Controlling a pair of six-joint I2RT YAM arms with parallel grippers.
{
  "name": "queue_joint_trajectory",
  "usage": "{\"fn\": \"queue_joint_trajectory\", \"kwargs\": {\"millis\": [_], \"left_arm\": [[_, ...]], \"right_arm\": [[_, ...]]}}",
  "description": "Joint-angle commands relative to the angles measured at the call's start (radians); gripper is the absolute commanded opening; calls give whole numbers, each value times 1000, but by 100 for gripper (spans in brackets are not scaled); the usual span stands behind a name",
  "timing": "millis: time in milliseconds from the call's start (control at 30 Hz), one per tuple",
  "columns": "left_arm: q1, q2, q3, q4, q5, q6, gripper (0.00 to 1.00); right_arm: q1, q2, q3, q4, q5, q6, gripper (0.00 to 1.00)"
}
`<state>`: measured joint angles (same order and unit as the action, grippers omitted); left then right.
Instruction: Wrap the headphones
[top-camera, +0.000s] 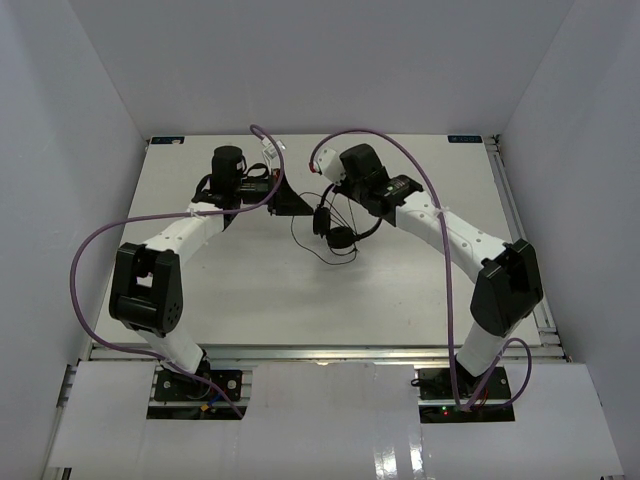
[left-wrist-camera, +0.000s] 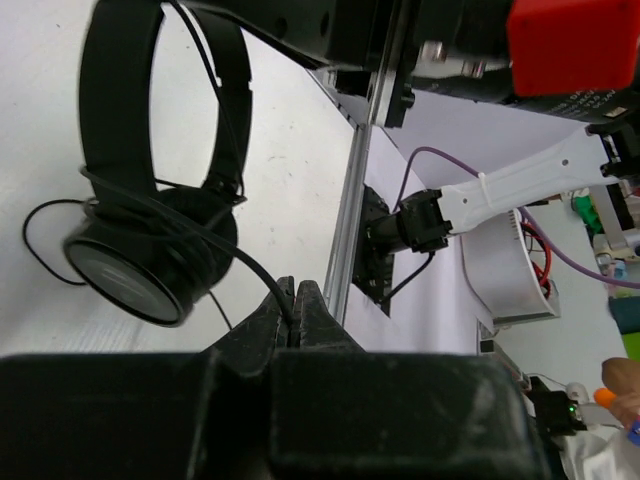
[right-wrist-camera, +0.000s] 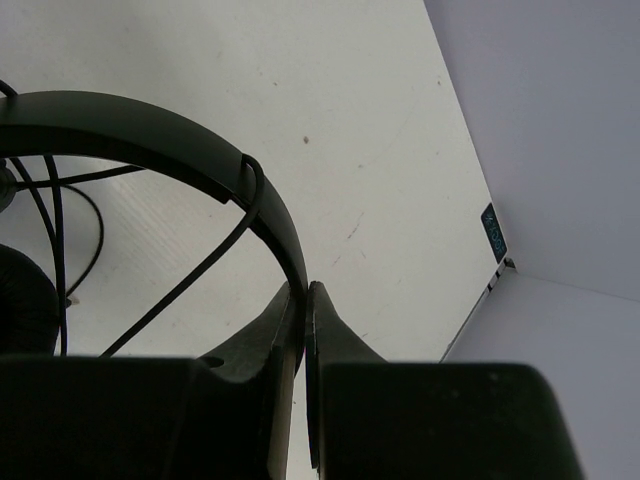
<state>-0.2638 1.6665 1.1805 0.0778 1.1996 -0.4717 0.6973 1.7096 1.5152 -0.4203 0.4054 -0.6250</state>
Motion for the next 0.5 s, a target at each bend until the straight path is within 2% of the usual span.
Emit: {"fn": "queue_joint_trajectory", "kwargs": {"millis": [0, 233, 467], "left_arm": [[-5, -36, 7, -1, 82, -58, 0], [-49, -12, 4, 82, 31, -215, 0], [-107, 12, -3, 201, -150, -393, 2]], "right_arm": [[-10, 25, 75, 74, 61, 28, 8], [-10, 102, 167, 83, 29, 122, 8], [-22, 192, 262, 81, -22, 266, 8]]}}
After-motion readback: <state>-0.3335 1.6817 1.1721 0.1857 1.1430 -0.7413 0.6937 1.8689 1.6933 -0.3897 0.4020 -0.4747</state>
